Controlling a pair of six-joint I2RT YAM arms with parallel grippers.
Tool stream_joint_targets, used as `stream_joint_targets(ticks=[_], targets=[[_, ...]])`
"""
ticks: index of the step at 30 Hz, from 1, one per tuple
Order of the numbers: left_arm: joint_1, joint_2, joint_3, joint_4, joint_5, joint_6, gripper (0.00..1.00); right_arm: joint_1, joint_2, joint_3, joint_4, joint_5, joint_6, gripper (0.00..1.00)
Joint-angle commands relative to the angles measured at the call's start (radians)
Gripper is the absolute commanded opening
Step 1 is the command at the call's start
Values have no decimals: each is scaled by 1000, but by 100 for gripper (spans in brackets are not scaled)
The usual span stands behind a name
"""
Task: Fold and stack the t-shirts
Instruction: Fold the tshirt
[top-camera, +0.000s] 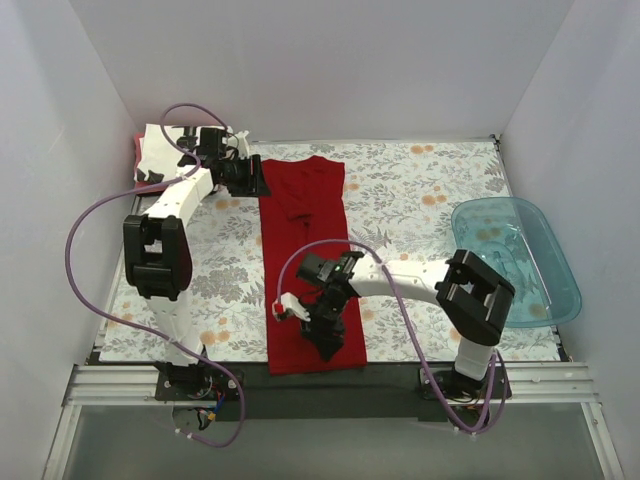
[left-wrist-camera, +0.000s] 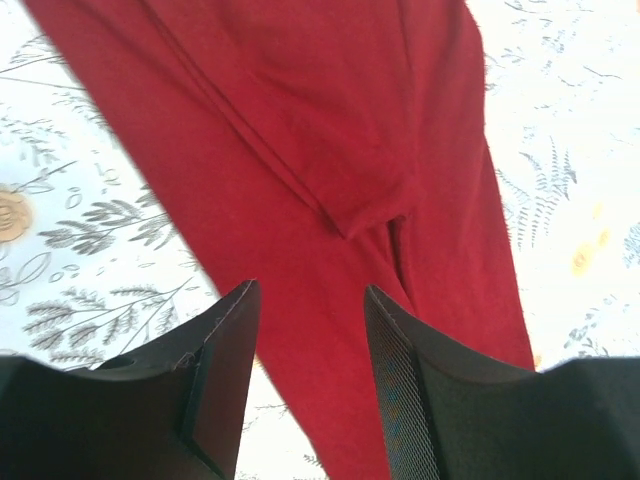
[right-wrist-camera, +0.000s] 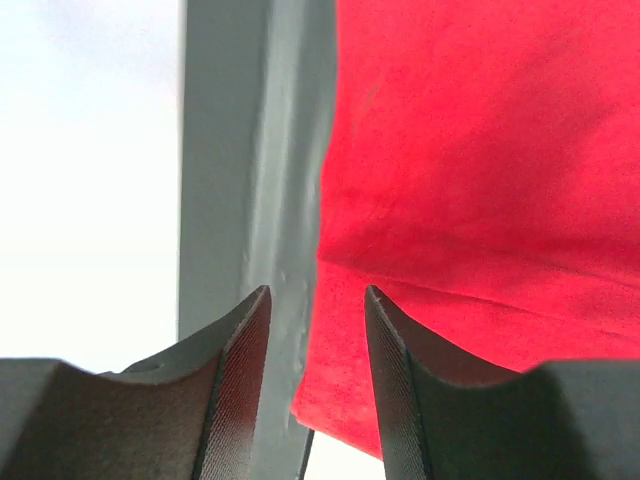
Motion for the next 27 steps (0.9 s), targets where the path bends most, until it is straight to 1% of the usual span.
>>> stream_joint_targets(ticks=[1, 2, 3, 5, 6, 7, 8, 9, 10, 12, 15, 16, 17, 20, 23, 25, 27], targets=[[-7, -22, 14, -13, 76, 16, 44, -115, -64, 91, 31, -151, 26, 50], [-11, -16, 19, -15, 77, 11, 44, -157, -75, 106, 28, -162, 32, 50], [-20, -4, 20, -15, 81, 10, 44, -245, -70, 146, 30, -169, 39, 50], [-29, 7, 16, -13, 94, 11, 43, -338, -37, 207, 33, -145, 76, 50], [-36, 10, 13, -9, 94, 7, 43, -419, -17, 281, 37, -130, 88, 50], [-39, 19, 8, -4, 93, -1, 43, -451, 8, 319, 48, -55, 108, 49], [-39, 25, 6, 2, 82, -9, 42, -482, 63, 358, 57, -21, 153, 47], [-39, 32, 6, 5, 81, -24, 41, -531, 94, 448, 66, 11, 170, 45], [-40, 45, 8, 5, 79, -27, 40, -551, 126, 485, 77, 74, 188, 44], [-40, 55, 14, 10, 44, -41, 40, -593, 210, 595, 106, 123, 214, 42], [-40, 85, 34, 8, 2, -50, 39, -607, 315, 684, 149, 234, 221, 39], [-40, 97, 48, -3, -5, -49, 39, -608, 345, 752, 162, 295, 223, 38], [-40, 126, 60, -18, -10, -49, 38, -614, 402, 778, 168, 318, 225, 37], [-40, 176, 97, -30, -31, -41, 38, -614, 489, 859, 195, 386, 217, 36], [-43, 211, 124, -49, -47, -20, 38, -614, 549, 905, 214, 415, 199, 34], [-43, 239, 140, -53, -65, -10, 37, -614, 583, 916, 223, 450, 175, 31], [-45, 266, 154, -59, -70, -4, 37, -614, 603, 918, 237, 499, 158, 30]])
